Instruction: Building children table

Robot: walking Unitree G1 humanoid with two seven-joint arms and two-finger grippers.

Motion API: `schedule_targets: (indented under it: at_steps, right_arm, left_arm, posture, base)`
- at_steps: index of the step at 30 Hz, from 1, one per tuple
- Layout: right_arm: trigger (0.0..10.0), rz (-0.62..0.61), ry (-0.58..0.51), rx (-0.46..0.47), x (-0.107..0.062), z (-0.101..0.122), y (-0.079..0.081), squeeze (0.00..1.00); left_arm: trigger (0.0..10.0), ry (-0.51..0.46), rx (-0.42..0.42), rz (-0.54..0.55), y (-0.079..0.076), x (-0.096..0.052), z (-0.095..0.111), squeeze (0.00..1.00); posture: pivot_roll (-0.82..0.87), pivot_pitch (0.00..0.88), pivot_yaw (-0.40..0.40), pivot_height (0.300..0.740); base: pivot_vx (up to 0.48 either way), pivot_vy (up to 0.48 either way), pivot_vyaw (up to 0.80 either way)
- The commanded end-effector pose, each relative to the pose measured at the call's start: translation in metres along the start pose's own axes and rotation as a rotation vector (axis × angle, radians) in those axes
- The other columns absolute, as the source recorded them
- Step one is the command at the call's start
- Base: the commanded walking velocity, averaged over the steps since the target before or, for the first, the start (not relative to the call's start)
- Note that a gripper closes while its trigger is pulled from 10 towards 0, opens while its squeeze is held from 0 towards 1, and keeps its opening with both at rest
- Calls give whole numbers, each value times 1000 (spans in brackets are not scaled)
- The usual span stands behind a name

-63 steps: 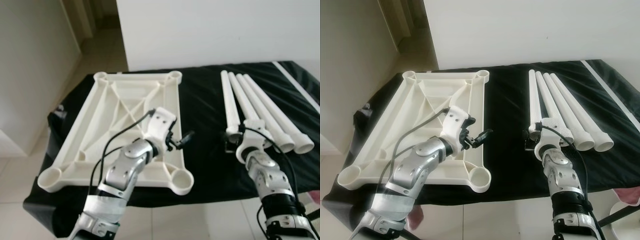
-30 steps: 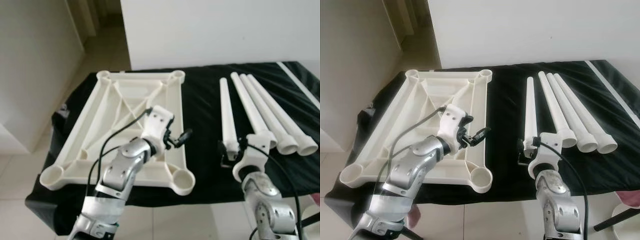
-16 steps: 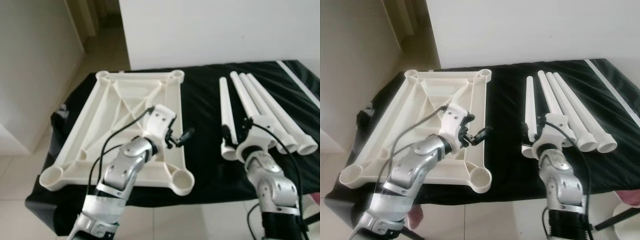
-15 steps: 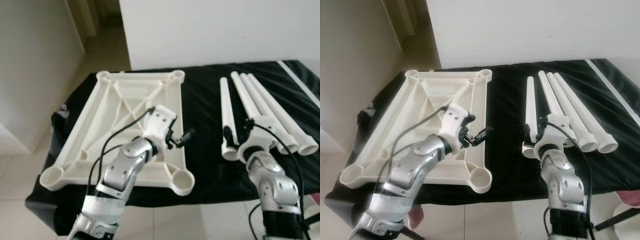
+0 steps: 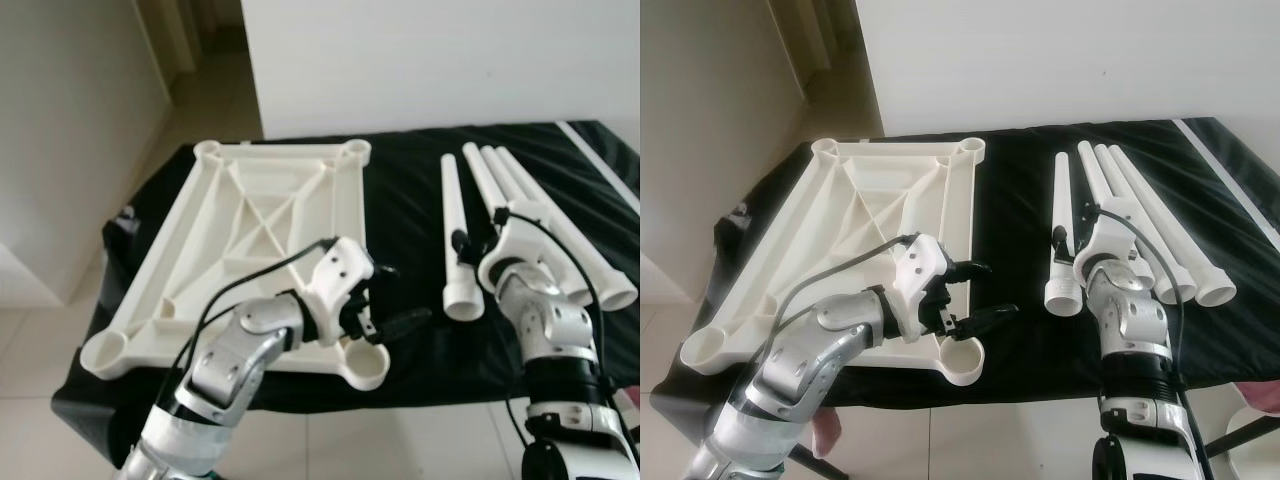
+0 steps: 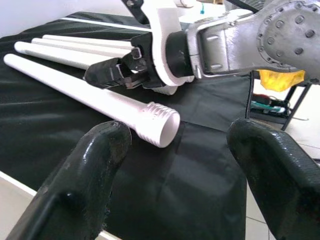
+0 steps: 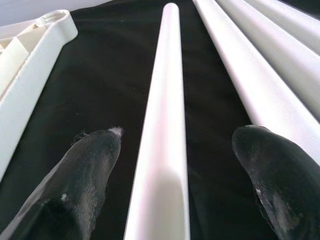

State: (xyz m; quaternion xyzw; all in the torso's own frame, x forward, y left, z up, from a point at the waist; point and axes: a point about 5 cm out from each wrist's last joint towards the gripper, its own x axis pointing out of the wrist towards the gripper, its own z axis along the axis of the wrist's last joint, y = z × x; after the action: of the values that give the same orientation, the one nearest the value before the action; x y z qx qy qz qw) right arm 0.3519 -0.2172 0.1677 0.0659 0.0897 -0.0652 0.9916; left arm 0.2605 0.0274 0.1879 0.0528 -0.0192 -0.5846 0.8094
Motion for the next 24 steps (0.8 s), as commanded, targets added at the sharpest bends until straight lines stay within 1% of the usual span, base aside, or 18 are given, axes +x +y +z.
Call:
schedule_targets:
  at_steps: [1, 4, 5, 6, 7, 8, 9, 11, 12, 13, 14, 17, 18, 19, 20, 22, 24]
  right_arm:
    - [10000, 4, 20, 18, 5, -1, 4, 0]
    - [10000, 11, 51, 53, 10, -1, 6, 0]
    - [10000, 13, 72, 55, 12, -2, 6, 0]
    - [10000, 13, 72, 55, 12, -2, 6, 0]
    - [10000, 13, 101, 59, 15, -3, 6, 0]
    - [10000, 13, 101, 59, 15, -3, 6, 0]
    - [10000, 11, 137, 78, 18, -3, 7, 0]
    - [10000, 11, 137, 78, 18, -3, 7, 0]
    - [10000, 4, 145, 66, 21, -1, 7, 0]
    - [10000, 9, 167, 77, 23, 1, 7, 0]
    - [10000, 0, 185, 62, 23, 3, 7, 0]
    - [10000, -11, 202, 61, 25, 4, 6, 0]
    - [10000, -19, 228, 66, 25, 4, 6, 0]
    - [10000, -13, 257, 94, 26, 3, 7, 0]
    - [10000, -13, 257, 94, 26, 3, 7, 0]
    - [10000, 3, 288, 133, 27, 2, 9, 0]
    - [10000, 10, 364, 166, 26, -1, 12, 0]
  left_arm:
    - [10000, -2, 5, -8, -2, 1, 4, 0]
    - [10000, -4, -4, -5, -3, 1, 5, 0]
    - [10000, -5, -6, -7, -5, 1, 6, 0]
    - [10000, -5, -6, -7, -5, 1, 6, 0]
    - [10000, -6, -10, -16, -6, 1, 6, 0]
    - [10000, -6, -10, -16, -6, 1, 6, 0]
    - [10000, -7, -12, -30, -8, 0, 7, 0]
    - [10000, -7, -12, -30, -8, 0, 7, 0]
    - [10000, -5, -16, -35, -9, -1, 8, 0]
    - [10000, -2, -22, -37, -10, -2, 8, 0]
    - [10000, 1, -30, -33, -11, -3, 8, 0]
    - [10000, 3, -35, -28, -11, -4, 7, 0]
    - [10000, 4, -35, -21, -11, -5, 7, 0]
    - [10000, 9, -38, -9, -11, -5, 7, 0]
    - [10000, 9, -38, -9, -11, -5, 7, 0]
    - [10000, 16, -41, 4, -11, -6, 6, 0]
    - [10000, 13, -71, 19, -12, -7, 6, 0]
  posture:
    - [56, 0, 47, 740]
    - [61, 0, 48, 740]
    - [62, 0, 48, 740]
    - [62, 0, 48, 740]
    - [63, 0, 48, 740]
    - [63, 0, 48, 740]
    - [68, 0, 48, 740]
    - [68, 0, 48, 740]
    - [70, 0, 48, 740]
    - [74, 0, 48, 740]
    - [78, 0, 45, 740]
    - [80, 0, 44, 740]
    - [81, 0, 43, 740]
    - [81, 0, 42, 740]
    - [81, 0, 42, 740]
    - [80, 0, 41, 740]
    - [73, 0, 41, 740]
  base:
    - [0, 0, 0]
    - [0, 0, 0]
    - [0, 0, 0]
    - [0, 0, 0]
    - [0, 0, 0]
    - [0, 0, 0]
    - [0, 0, 0]
    - [0, 0, 0]
    - [0, 0, 0]
    - [0, 0, 0]
    - [0, 0, 0]
    - [0, 0, 0]
    - [0, 0, 0]
    - [0, 0, 0]
    - [0, 0, 0]
    - [0, 0, 0]
    - [0, 0, 0]
